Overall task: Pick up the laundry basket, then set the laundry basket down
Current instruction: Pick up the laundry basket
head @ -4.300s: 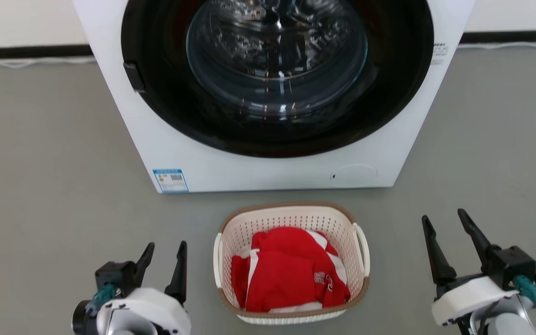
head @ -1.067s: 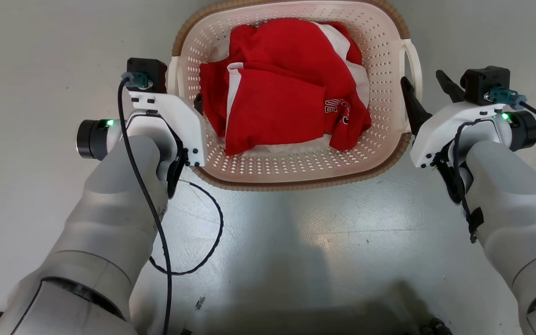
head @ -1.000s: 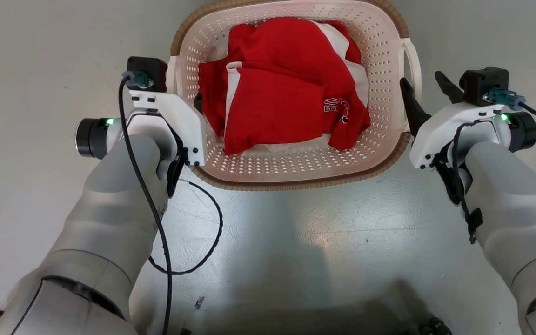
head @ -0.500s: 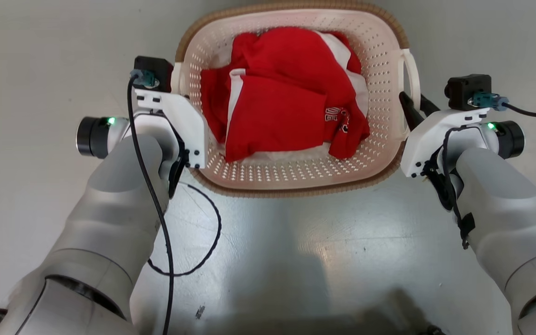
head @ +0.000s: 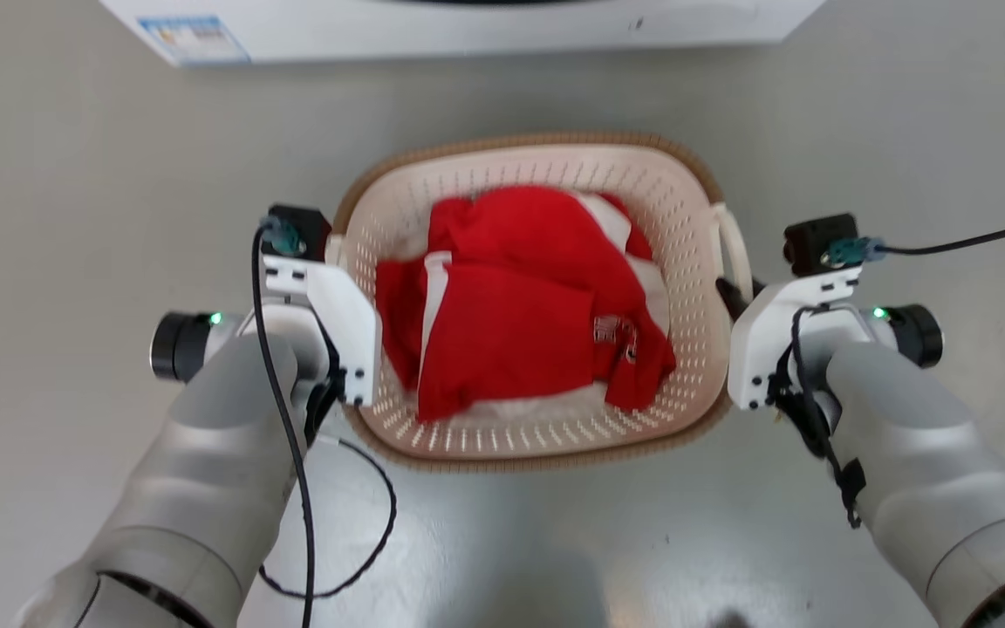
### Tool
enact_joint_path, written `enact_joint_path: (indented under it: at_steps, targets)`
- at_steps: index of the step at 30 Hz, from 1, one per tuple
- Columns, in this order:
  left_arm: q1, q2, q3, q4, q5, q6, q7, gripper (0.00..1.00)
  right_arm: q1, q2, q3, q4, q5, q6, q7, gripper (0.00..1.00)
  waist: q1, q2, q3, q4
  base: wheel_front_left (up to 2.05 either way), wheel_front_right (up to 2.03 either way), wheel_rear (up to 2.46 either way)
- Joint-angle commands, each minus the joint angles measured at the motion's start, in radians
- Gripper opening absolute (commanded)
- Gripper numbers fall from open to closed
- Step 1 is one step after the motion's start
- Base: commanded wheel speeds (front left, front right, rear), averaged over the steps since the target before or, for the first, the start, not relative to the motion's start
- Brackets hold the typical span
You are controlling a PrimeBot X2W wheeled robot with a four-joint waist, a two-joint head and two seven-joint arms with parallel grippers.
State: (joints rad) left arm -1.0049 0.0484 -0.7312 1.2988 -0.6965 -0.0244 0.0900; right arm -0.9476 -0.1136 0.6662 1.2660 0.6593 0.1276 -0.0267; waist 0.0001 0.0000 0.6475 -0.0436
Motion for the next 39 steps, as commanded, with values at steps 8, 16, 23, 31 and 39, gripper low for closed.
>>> enact_joint_path:
  at_steps: [8, 16, 23, 31, 39]
  targets:
    - [0.111, 0.045, -0.008, -0.008, -0.020, -0.046, 0.072, 0.00, 0.104, 0.021, 0.070, -0.005, 0.034, 0.003, 0.088, 0.00, 0.0000, 0.0000, -0.274, -0.043, 0.00, 0.00, 0.00]
    - [0.227, 0.058, -0.009, -0.008, -0.050, -0.070, 0.127, 0.00, 0.169, 0.036, 0.116, 0.003, 0.058, 0.003, 0.183, 0.00, 0.0000, 0.0000, -0.478, -0.073, 0.00, 0.00, 0.00]
    - [0.296, 0.056, -0.011, -0.008, -0.072, -0.085, 0.167, 0.00, 0.214, 0.043, 0.149, 0.007, 0.073, 0.003, 0.234, 0.00, 0.0000, 0.0000, -0.605, -0.088, 0.00, 0.00, 0.00]
    - [0.312, 0.054, -0.023, -0.008, -0.082, -0.093, 0.214, 0.00, 0.238, 0.050, 0.157, 0.010, 0.107, 0.003, 0.282, 0.00, 0.0000, 0.0000, -0.656, -0.089, 0.00, 0.00, 0.00]
    - [0.322, 0.052, -0.031, -0.008, -0.094, -0.099, 0.248, 0.00, 0.248, 0.054, 0.161, 0.010, 0.140, 0.003, 0.314, 0.00, 0.0000, 0.0000, -0.674, -0.089, 0.00, 0.00, 0.00]
